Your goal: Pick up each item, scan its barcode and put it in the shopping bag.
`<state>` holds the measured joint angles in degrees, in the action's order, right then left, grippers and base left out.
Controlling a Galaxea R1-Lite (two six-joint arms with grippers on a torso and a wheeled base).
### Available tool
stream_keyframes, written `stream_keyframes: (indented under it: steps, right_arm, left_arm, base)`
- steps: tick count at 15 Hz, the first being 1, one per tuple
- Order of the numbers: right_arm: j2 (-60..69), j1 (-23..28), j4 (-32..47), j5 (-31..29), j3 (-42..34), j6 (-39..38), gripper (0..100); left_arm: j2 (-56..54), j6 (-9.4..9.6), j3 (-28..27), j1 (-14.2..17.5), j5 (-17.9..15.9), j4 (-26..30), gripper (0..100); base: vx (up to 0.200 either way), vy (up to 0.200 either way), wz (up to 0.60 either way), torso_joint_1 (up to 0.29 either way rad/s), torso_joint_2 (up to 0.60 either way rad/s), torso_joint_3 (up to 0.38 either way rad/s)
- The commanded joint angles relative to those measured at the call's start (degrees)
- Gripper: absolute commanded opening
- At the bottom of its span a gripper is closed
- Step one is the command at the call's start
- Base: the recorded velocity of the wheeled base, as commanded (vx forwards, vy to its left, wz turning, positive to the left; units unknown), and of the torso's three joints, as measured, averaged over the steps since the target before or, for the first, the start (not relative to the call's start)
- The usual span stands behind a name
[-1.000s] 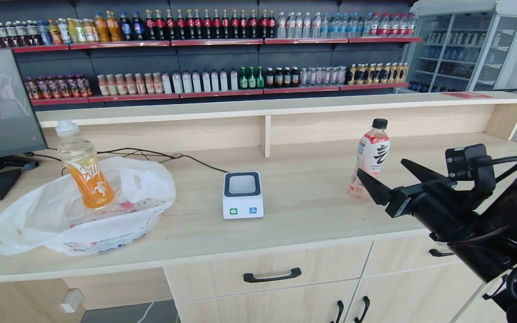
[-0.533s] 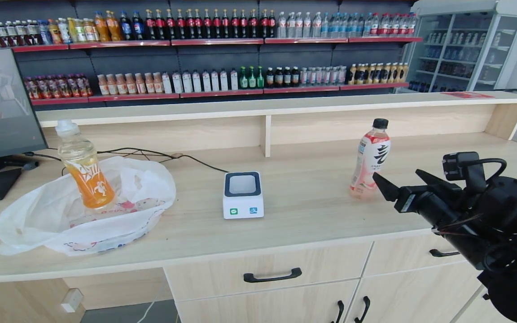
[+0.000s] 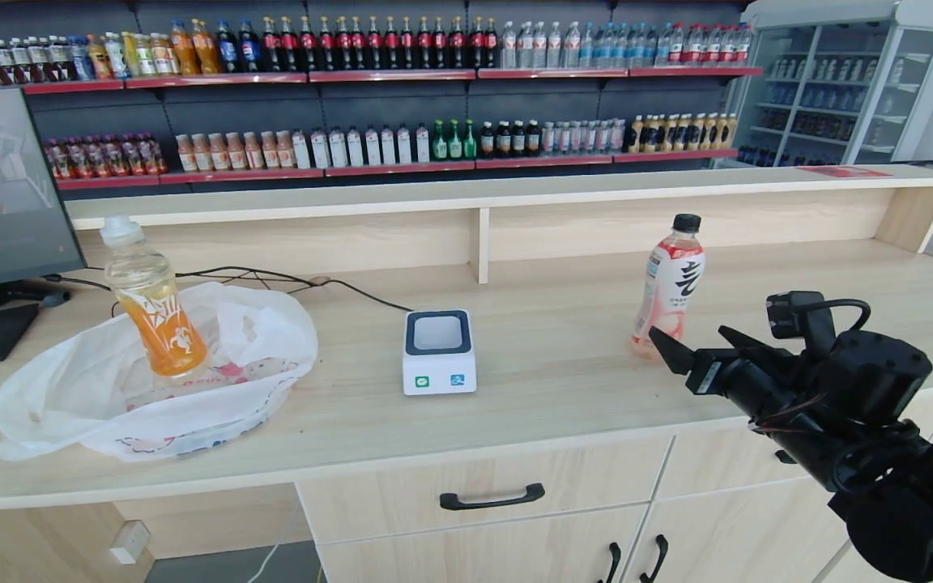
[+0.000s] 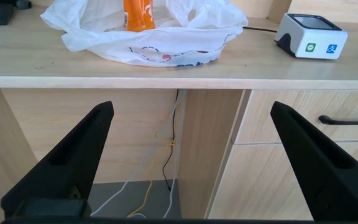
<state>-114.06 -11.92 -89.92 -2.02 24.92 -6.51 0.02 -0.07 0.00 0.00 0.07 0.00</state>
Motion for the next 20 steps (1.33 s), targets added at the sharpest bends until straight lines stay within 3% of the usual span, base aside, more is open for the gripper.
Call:
stream_keyframes:
  steps: [1,11,20]
  right_arm:
    - [-1.43,0.50,-0.08,0.27,0.83,-0.87,100]
    - [-10.05,4.72,-0.08,5.10,12.79,-0.35,100]
    - [-15.23,4.89,-0.08,8.26,22.46,1.76,100]
  left_arm:
    - [-0.02,-0.01,0.00,0.00,0.01,0.00,100]
    - [-0.02,-0.01,0.00,0.00,0.01,0.00,100]
    - [-0.02,-0.01,0.00,0.00,0.01,0.00,100]
  base:
    - [0.000,0.000,0.00,0.000,0.00,0.000]
    - [0.000,0.000,0.00,0.000,0.00,0.000]
    - [0.000,0.000,0.00,0.000,0.00,0.000]
